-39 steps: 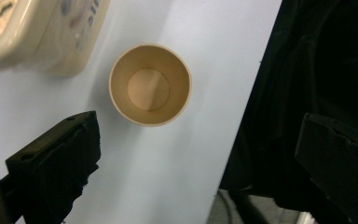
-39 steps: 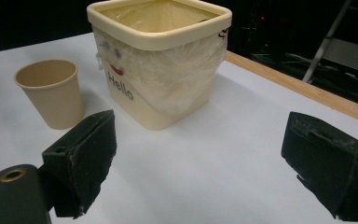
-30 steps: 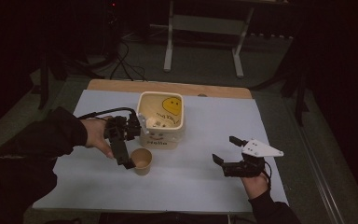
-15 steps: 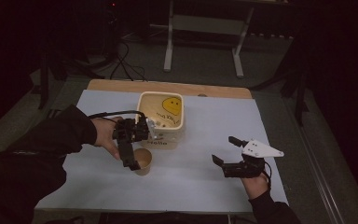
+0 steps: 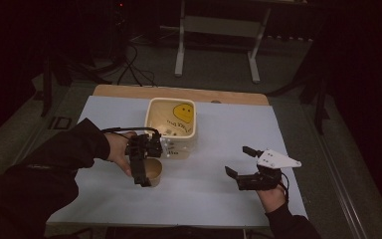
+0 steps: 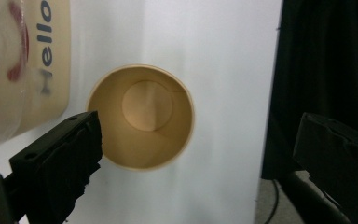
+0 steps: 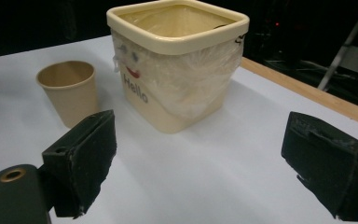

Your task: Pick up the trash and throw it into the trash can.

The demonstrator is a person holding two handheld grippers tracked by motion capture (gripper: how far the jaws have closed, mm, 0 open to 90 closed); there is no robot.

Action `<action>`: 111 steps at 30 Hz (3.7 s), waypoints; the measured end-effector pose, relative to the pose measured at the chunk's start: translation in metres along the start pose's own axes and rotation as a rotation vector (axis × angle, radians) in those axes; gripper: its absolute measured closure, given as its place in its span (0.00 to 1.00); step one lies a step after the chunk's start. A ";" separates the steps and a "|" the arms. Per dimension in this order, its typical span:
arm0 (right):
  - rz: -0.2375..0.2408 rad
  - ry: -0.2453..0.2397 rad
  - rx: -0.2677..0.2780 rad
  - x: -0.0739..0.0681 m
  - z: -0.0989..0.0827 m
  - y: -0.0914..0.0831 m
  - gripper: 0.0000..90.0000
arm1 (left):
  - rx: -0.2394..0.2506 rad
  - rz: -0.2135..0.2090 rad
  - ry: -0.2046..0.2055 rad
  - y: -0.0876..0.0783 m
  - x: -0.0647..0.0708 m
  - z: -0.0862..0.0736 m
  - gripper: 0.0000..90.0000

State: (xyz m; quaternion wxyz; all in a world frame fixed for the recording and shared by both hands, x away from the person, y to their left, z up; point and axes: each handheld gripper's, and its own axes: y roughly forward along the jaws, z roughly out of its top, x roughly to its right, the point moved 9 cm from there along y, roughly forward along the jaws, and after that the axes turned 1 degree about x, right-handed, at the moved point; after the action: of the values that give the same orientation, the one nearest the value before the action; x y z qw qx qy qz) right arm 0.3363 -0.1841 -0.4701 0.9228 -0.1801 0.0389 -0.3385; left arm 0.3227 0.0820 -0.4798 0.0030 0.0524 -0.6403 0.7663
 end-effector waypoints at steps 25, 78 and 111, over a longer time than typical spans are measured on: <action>0.023 -0.009 -0.028 -0.004 -0.004 0.003 0.11 | -0.045 0.069 0.037 0.043 -0.024 -0.010 0.05; 0.021 -0.001 -0.034 -0.002 -0.006 0.004 0.11 | 0.007 0.046 0.011 0.008 -0.018 -0.013 0.29; 0.027 0.011 -0.035 -0.001 -0.007 0.005 0.11 | -0.014 0.051 0.051 -0.061 -0.018 0.009 0.30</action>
State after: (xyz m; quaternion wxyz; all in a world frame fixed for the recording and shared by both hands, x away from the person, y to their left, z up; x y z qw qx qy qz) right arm 0.3371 -0.1821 -0.4788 0.9237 -0.1939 0.0524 -0.3262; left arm 0.3461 0.0857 -0.4199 0.0002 0.0167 -0.6465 0.7627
